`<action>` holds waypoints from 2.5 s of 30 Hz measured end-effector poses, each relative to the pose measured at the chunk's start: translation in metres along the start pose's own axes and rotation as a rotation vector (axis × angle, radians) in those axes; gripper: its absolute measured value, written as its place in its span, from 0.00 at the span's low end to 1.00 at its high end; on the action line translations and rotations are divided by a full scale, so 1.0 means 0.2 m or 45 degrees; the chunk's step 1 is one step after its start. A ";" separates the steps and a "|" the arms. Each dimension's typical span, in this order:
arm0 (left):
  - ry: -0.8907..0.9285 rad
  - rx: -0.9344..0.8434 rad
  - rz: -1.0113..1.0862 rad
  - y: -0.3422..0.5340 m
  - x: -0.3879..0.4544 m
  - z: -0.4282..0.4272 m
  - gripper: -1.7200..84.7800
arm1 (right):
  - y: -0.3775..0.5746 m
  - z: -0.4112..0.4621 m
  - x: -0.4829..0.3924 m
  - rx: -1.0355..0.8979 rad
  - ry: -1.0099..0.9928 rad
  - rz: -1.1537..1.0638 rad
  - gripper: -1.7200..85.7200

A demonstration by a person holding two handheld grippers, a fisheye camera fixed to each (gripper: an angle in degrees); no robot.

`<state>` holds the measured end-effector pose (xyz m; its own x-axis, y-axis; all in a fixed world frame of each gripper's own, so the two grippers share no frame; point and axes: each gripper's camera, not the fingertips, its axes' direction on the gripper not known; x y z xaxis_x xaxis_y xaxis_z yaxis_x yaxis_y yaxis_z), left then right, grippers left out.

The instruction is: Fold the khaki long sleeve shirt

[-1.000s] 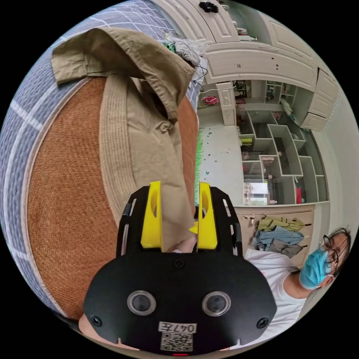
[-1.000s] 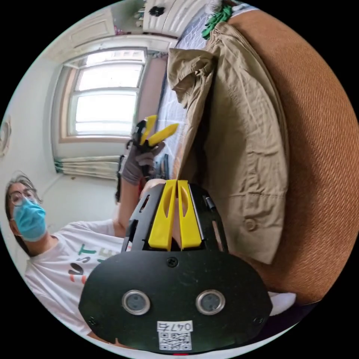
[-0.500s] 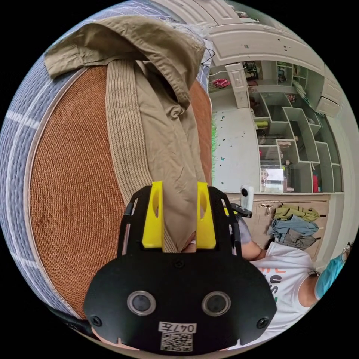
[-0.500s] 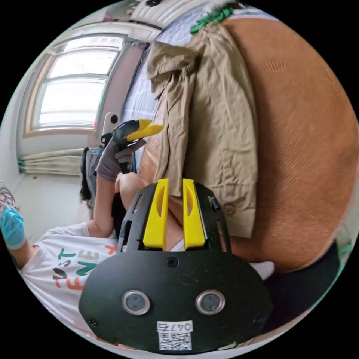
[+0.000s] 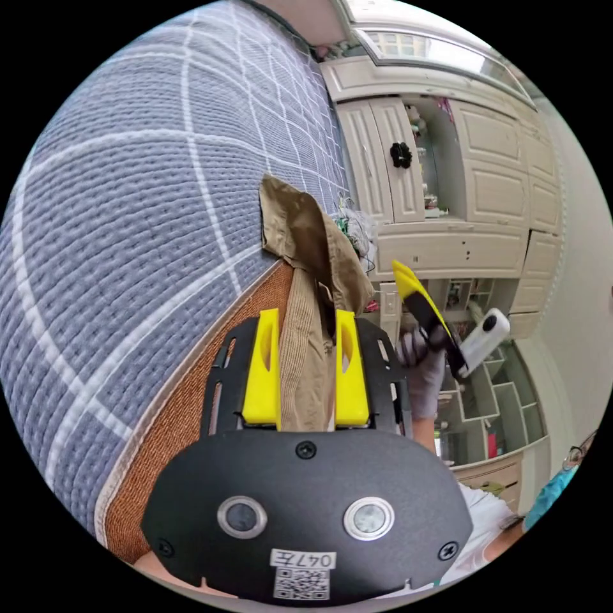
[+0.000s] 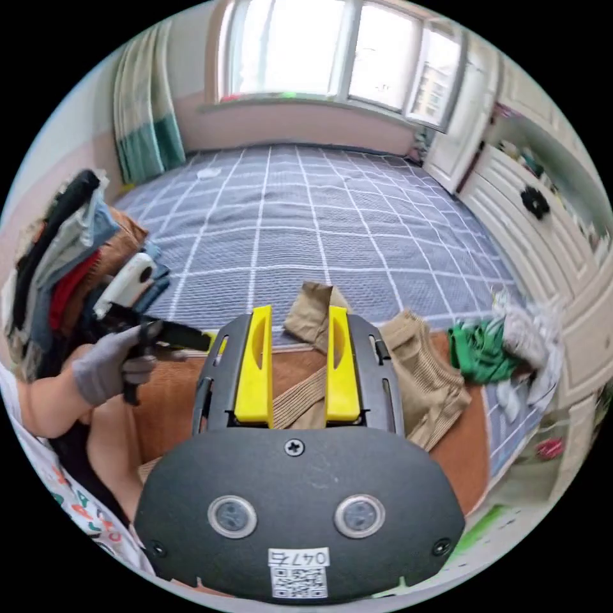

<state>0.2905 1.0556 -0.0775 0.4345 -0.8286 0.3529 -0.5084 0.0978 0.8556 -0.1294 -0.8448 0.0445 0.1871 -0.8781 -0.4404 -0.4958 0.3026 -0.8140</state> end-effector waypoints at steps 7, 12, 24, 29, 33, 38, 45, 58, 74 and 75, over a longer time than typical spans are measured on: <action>0.106 -0.038 0.008 -0.09 -0.12 -0.01 0.16 | -1.00 1.04 0.06 -0.658 0.165 -0.342 0.09; 0.178 -0.129 -0.021 -0.10 -0.20 0.03 0.15 | -1.09 1.17 0.19 -0.795 0.235 -0.409 0.01; 0.375 -0.374 -0.010 0.01 -0.11 0.35 0.14 | -0.09 -0.54 0.32 0.038 -0.626 -0.636 0.04; 0.415 -0.495 -0.041 0.15 -0.07 0.57 0.17 | 0.23 -0.14 0.28 -0.252 -0.717 -0.474 0.13; 0.409 -0.534 -0.069 0.22 -0.03 0.67 0.18 | 0.23 -0.06 0.44 -0.242 -0.736 -0.367 0.14; 0.265 -0.671 0.136 0.34 0.29 0.84 0.20 | -0.08 0.11 0.88 -0.183 -0.515 -0.102 0.09; 0.029 -0.916 0.541 0.54 0.69 1.04 0.21 | -0.62 0.84 1.34 -0.411 -0.134 0.003 0.12; -0.258 -1.411 0.866 1.07 1.03 1.66 0.02 | -0.61 1.23 1.62 -0.637 -0.017 0.001 0.01; 0.109 -1.122 0.664 0.76 1.06 1.38 0.01 | 0.05 0.33 1.30 -0.028 -0.101 0.312 0.05; 0.115 -1.045 0.613 0.71 1.02 1.33 0.01 | 0.08 0.24 1.15 -0.001 -0.163 0.227 0.05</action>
<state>0.1097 0.7534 0.0147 0.3879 -0.5563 0.7349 0.0175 0.8016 0.5976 -0.0531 -1.0240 -0.0880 0.2024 -0.7565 -0.6219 -0.5314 0.4486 -0.7187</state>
